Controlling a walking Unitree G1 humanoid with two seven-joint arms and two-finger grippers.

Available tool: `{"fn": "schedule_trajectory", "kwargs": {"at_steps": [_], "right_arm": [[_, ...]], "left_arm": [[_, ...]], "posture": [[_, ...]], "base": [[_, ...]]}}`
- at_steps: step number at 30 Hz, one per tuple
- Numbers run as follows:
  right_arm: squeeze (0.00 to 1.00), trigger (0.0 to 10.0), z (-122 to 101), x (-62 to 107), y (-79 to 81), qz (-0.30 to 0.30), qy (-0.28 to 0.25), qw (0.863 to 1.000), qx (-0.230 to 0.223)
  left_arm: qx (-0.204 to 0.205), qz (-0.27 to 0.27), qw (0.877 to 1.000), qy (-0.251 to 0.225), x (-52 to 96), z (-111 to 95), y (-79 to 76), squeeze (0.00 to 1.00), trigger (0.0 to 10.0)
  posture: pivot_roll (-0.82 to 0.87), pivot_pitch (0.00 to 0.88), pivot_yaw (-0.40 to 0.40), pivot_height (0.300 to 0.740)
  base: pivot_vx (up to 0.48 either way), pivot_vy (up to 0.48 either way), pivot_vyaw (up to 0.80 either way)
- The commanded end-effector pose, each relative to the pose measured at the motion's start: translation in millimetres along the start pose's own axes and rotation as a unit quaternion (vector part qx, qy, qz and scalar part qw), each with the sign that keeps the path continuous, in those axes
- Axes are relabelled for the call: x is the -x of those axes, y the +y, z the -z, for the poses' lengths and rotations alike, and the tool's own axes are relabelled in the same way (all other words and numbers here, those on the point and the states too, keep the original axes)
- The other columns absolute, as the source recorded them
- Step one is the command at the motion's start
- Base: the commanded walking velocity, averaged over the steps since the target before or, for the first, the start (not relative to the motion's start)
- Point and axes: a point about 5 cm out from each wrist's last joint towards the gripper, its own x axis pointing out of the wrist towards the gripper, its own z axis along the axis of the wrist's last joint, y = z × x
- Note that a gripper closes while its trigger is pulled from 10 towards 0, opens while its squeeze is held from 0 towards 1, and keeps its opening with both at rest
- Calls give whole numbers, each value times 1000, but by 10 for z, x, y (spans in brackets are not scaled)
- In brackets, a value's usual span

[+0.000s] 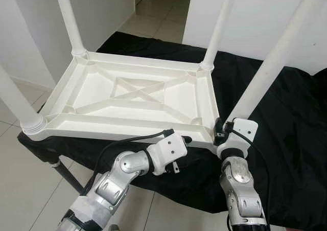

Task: Building children table

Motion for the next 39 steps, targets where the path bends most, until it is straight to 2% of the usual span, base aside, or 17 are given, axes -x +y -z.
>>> {"fn": "schedule_trajectory", "kwargs": {"at_steps": [1,10,13,14,16,17,22,25,28,29,30,31,33,39], "right_arm": [[1000,10000,48,-2,7,-5,14,1000,-13],[1000,10000,26,51,-39,-72,0,997,-5],[1000,10000,25,59,-45,-77,0,997,-4],[329,10000,24,64,-58,-92,-2,996,-3],[329,10000,23,73,-63,-109,-3,994,-3],[0,10000,18,74,-82,-127,-6,992,-3],[0,10000,-22,44,-172,-161,-17,987,5],[0,10000,-100,-34,-258,-224,-29,974,21],[0,10000,-107,-43,-267,-234,-30,971,23],[0,10000,-105,-58,-266,-260,-27,965,28],[0,10000,-105,-58,-266,-260,-27,965,28],[0,10000,-97,-91,-252,-313,-20,949,39],[0,10000,-87,-131,-233,-352,-10,935,40],[0,10000,-83,-186,-206,-372,-7,927,44]], "left_arm": [[-4,17,1000,1,-28,8,-34,0,10000],[-6,15,1000,-2,-21,-7,-20,0,10000],[-7,15,1000,-2,-21,-10,-22,0,10000],[-7,15,1000,-3,-21,-14,-23,0,10000],[-8,16,1000,-4,-24,-18,-21,0,10000],[-9,17,1000,-4,-36,-19,-18,0,10000],[-15,19,1000,-9,-73,-44,0,0,10000],[-21,18,1000,-12,-95,-62,63,0,10000],[-22,20,999,-11,-93,-60,65,0,10000],[-25,22,999,-11,-98,-60,74,0,10000],[-25,22,999,-11,-98,-60,74,0,10000],[-29,24,999,-11,-111,-67,98,0,10000],[-32,25,999,-11,-122,-75,121,0,10000],[-34,24,999,-11,-124,-77,140,0,10000]], "posture": [[-12,23,-74,740],[-15,27,-77,740],[-15,27,-77,740],[-18,29,-79,740],[-21,28,-78,740],[-26,23,-76,740],[-37,6,-76,740],[-49,0,-56,740],[-49,0,-56,740],[-54,0,-44,740],[-54,0,-44,740],[-55,0,-41,740],[-53,0,-40,740],[-47,0,-35,740]], "base": [[0,0,0],[0,0,0],[0,0,0],[0,0,0],[0,0,0],[0,0,0],[0,0,0],[0,0,0],[0,0,0],[0,0,0],[0,0,0],[0,0,0],[0,0,0],[0,0,0]]}}
